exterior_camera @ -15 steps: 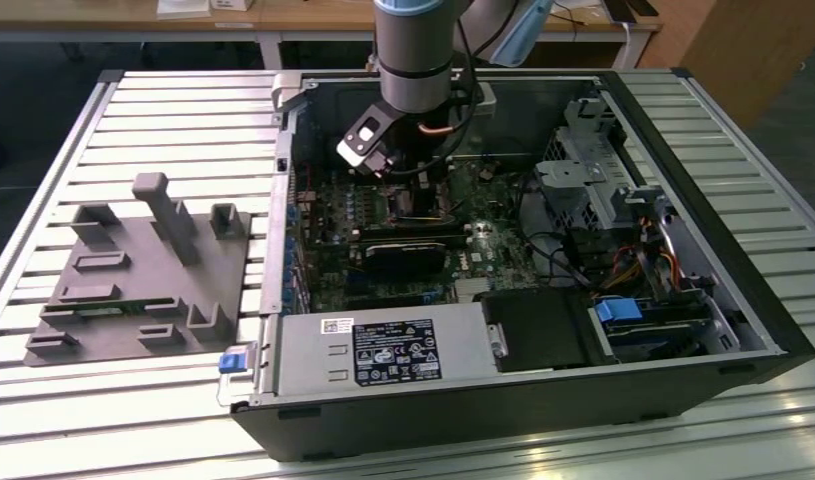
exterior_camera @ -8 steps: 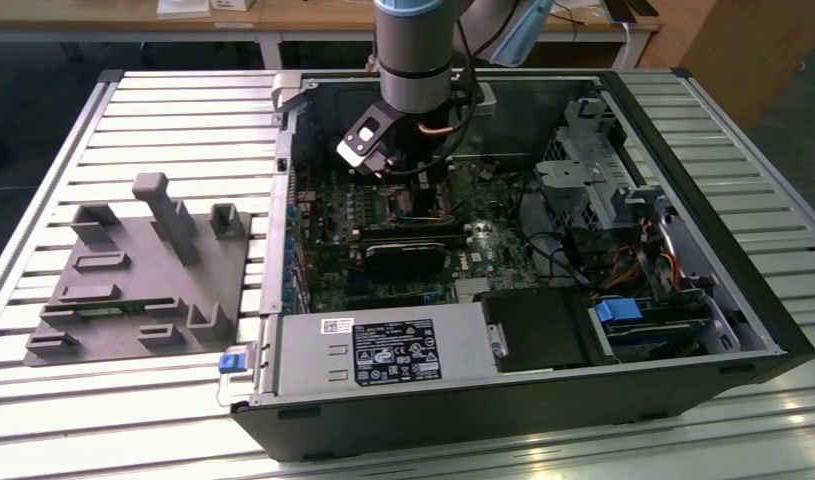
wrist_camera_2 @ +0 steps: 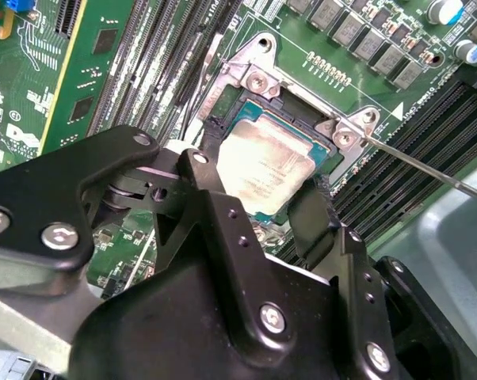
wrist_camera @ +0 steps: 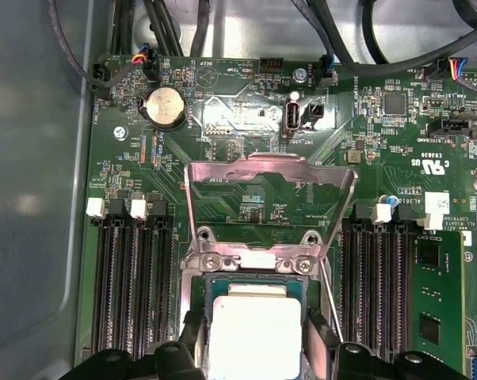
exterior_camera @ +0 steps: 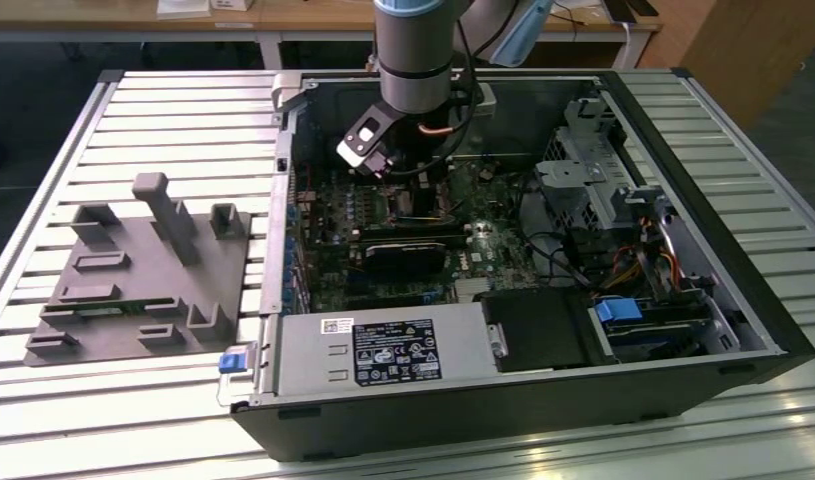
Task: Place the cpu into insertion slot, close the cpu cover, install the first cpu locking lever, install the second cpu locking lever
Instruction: 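Place the cpu into insertion slot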
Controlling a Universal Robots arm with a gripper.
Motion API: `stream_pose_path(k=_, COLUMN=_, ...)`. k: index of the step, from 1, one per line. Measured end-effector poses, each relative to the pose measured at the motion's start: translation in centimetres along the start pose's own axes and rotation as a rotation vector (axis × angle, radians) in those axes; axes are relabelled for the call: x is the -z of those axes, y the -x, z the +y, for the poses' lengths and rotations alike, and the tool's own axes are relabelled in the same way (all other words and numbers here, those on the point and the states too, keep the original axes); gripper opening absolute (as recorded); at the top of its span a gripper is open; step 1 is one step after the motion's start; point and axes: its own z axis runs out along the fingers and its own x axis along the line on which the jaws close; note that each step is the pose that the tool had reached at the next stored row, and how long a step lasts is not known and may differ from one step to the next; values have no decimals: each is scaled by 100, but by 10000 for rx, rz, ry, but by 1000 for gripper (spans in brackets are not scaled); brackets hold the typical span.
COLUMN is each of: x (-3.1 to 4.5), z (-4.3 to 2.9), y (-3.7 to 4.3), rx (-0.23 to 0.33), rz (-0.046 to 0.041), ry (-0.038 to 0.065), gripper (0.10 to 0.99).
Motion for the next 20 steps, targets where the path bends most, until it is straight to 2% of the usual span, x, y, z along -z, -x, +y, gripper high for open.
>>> stream_pose_path(k=8, x=3, z=0, y=0, rx=-1, rz=4, ry=0, gripper=616)
stream_pose_path(k=17, x=87, z=8, y=0, rx=-8, rz=3, ry=0, gripper=616)
stream_pose_path(k=18, x=96, z=9, y=0, rx=-10, rz=3, ry=0, gripper=604)
stream_pose_path(k=19, x=102, z=10, y=0, rx=-14, rz=2, ry=0, gripper=541)
stream_pose_path(k=20, x=107, z=10, y=0, rx=-17, rz=2, ry=0, gripper=541)
